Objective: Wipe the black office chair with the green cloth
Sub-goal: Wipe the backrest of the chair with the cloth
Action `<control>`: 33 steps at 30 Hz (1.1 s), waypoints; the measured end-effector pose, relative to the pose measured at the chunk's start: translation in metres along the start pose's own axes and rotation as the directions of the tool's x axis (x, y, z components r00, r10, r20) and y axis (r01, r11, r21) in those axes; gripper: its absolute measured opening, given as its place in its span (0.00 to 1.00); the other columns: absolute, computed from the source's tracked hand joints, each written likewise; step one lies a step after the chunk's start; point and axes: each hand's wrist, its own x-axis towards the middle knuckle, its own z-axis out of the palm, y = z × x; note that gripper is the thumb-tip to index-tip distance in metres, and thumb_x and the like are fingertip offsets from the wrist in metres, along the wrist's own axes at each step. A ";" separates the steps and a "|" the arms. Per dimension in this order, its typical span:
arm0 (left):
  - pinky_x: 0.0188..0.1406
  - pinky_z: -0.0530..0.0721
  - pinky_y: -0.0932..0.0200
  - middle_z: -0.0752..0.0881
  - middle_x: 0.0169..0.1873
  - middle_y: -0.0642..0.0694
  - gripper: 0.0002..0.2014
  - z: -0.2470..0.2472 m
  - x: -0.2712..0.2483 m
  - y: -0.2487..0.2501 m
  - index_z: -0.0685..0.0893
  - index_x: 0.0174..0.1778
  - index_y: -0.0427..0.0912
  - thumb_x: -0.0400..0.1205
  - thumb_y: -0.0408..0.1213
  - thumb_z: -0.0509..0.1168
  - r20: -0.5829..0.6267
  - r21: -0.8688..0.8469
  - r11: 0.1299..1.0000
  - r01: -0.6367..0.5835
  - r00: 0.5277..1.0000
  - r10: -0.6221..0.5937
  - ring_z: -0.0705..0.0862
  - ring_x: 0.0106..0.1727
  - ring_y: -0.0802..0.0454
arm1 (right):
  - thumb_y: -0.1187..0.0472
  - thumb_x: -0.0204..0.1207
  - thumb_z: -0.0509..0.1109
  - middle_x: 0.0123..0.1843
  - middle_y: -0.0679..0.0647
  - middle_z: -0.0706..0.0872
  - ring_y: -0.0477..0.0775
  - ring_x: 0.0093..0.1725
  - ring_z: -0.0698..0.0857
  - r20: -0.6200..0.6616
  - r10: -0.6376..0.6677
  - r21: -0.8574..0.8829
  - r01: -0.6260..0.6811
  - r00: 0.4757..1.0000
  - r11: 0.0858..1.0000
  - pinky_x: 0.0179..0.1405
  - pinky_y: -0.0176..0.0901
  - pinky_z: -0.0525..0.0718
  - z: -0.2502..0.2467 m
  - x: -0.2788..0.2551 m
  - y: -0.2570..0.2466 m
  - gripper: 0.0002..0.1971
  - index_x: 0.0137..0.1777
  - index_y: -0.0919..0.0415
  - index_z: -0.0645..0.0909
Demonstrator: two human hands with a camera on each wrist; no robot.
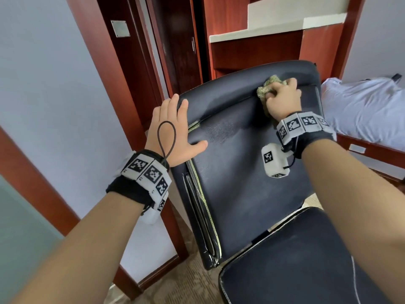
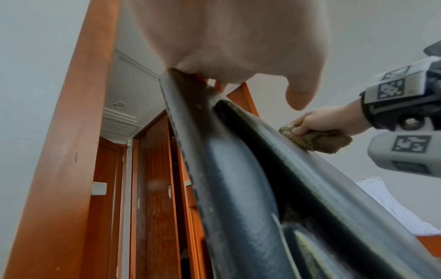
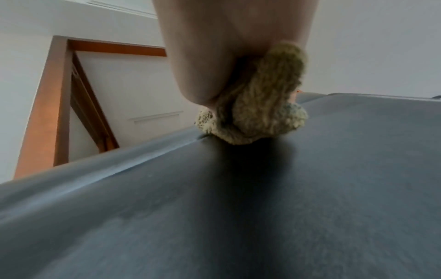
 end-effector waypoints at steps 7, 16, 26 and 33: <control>0.77 0.54 0.44 0.57 0.80 0.32 0.52 -0.004 0.000 0.002 0.57 0.80 0.31 0.66 0.66 0.53 0.042 0.028 0.999 0.033 0.999 -0.035 0.56 0.80 0.37 | 0.61 0.79 0.61 0.69 0.63 0.66 0.67 0.63 0.68 0.084 -0.292 0.037 0.290 0.953 0.956 0.66 0.49 0.67 0.019 -0.066 -0.055 0.15 0.63 0.59 0.81; 0.77 0.53 0.46 0.57 0.80 0.32 0.50 -0.008 -0.002 0.003 0.57 0.81 0.33 0.68 0.64 0.55 0.021 -0.004 1.000 0.026 0.999 -0.026 0.55 0.81 0.38 | 0.53 0.82 0.60 0.66 0.63 0.66 0.66 0.61 0.71 0.115 -0.336 0.024 0.336 0.935 0.942 0.62 0.57 0.74 0.013 -0.059 -0.036 0.16 0.67 0.52 0.79; 0.78 0.50 0.50 0.55 0.81 0.37 0.44 -0.005 0.003 0.000 0.56 0.82 0.36 0.76 0.56 0.65 0.001 -0.080 0.996 0.026 1.000 -0.026 0.53 0.82 0.42 | 0.55 0.83 0.57 0.69 0.66 0.65 0.71 0.65 0.70 0.057 -0.104 -0.092 0.109 0.993 0.990 0.65 0.60 0.72 -0.005 0.000 0.003 0.16 0.66 0.58 0.78; 0.79 0.48 0.50 0.52 0.82 0.37 0.46 -0.006 0.003 0.000 0.54 0.82 0.36 0.75 0.58 0.65 0.036 -0.081 0.996 0.041 0.999 -0.038 0.50 0.82 0.42 | 0.55 0.84 0.55 0.72 0.65 0.63 0.72 0.68 0.68 0.041 0.089 0.009 -0.089 0.995 0.996 0.68 0.56 0.68 -0.001 0.000 -0.006 0.18 0.69 0.58 0.76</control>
